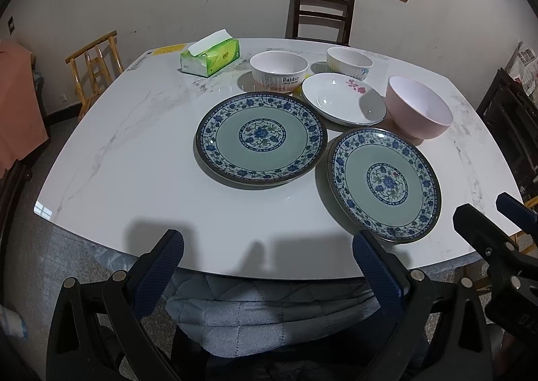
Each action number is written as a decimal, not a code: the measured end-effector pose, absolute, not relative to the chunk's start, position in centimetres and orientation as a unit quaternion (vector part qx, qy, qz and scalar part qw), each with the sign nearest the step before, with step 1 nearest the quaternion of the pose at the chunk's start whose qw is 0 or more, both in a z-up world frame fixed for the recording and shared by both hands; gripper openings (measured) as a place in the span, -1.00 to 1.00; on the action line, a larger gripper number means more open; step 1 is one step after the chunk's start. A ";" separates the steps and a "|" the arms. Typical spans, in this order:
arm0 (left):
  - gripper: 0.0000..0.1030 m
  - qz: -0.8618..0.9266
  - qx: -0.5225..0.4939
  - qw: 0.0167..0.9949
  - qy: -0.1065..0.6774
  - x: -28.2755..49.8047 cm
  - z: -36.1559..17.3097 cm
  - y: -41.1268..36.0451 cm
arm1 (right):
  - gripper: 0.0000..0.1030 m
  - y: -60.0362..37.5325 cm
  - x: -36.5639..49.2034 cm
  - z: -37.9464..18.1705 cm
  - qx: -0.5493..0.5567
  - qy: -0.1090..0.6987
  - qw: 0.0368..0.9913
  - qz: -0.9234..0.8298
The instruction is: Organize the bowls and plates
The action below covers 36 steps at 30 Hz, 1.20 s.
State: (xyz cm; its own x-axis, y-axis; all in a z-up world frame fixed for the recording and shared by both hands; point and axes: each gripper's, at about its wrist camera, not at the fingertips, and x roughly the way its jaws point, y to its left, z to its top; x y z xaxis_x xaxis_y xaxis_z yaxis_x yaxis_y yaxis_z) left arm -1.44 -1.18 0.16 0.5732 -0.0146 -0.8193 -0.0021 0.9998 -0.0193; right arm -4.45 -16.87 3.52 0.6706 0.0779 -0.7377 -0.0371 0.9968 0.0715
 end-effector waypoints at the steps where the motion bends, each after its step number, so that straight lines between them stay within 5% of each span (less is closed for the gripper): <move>1: 0.94 -0.004 -0.009 0.887 0.463 -1.4 0.1 -1.2 | 0.84 -16.8 -4.5 3.5 0.025 0.404 0.914 0.031; 36: 0.94 -0.003 -0.008 0.885 0.466 -1.5 -0.1 -1.2 | 0.84 -16.2 -4.7 3.1 0.019 0.408 0.912 0.038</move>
State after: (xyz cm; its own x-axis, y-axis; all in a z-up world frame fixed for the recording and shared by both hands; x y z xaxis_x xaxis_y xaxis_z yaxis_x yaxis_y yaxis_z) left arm -1.47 -1.17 -0.05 0.5658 -0.0126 -0.8244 -0.0022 0.9999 -0.0168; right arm -4.66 -16.25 3.06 0.6639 0.0855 -0.7429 -0.0540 0.9963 0.0664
